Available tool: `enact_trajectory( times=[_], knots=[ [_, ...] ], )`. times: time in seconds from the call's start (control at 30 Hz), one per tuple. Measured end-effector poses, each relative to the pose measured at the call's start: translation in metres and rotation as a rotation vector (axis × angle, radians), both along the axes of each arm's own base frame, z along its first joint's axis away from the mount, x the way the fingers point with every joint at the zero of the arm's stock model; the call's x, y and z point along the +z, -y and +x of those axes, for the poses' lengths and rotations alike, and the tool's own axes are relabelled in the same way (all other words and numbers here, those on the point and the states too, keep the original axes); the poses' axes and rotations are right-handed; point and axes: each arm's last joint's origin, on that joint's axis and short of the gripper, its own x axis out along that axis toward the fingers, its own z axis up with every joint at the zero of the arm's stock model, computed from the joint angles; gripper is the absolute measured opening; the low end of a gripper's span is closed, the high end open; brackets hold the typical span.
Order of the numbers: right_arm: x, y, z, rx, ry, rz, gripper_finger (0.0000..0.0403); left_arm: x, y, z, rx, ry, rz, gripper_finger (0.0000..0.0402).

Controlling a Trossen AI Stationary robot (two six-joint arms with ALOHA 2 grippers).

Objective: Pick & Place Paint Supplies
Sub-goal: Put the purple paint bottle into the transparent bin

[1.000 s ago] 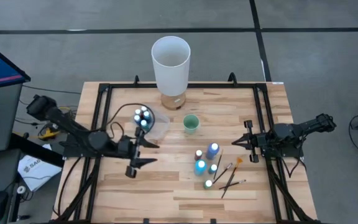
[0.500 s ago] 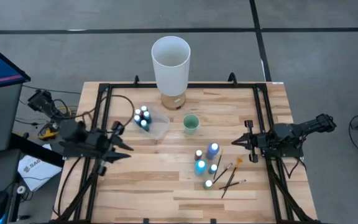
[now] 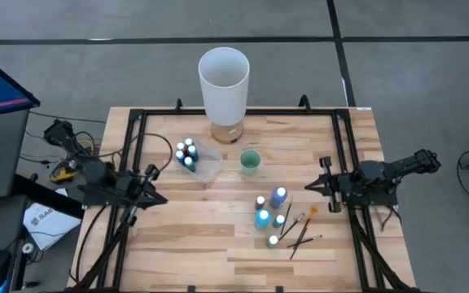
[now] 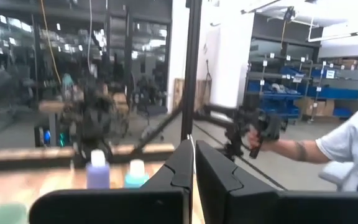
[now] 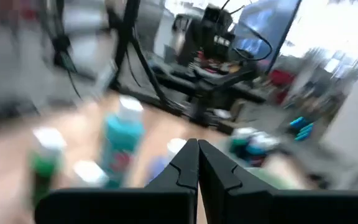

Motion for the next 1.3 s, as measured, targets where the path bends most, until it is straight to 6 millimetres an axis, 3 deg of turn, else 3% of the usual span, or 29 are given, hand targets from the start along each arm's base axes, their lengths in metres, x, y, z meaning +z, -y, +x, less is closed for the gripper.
enact_trajectory(
  times=[0.2, 0.47, 0.73, 0.9, 1.1, 1.3],
  knots=[
    [0.001, -0.001, 0.000, 0.035, -0.057, 0.433, 0.0000, -0.032, 0.000, -0.001, -0.003, -0.031, 0.011, 0.0001],
    [0.005, 0.000, 0.000, 0.053, -0.056, 0.643, 0.0000, -0.047, 0.001, -0.005, -0.126, 0.055, -0.006, 0.0001],
    [0.006, 0.000, -0.001, 0.058, -0.052, 0.675, 0.0000, -0.020, -0.016, -0.025, -0.108, 0.178, -0.072, 0.0001],
    [0.011, 0.000, -0.001, 0.075, -0.006, 0.695, 0.0000, -0.027, -0.027, -0.036, -0.086, 0.136, -0.053, 0.0002],
    [0.028, 0.004, -0.005, 0.066, 0.180, 0.790, 0.0003, -0.045, -0.022, -0.032, -0.093, 0.092, 0.017, 0.0002],
    [0.053, 0.008, -0.008, -0.029, 0.295, 0.690, 0.0046, -0.071, -0.018, -0.026, -0.103, 0.027, 0.013, 0.0002]
  ],
)
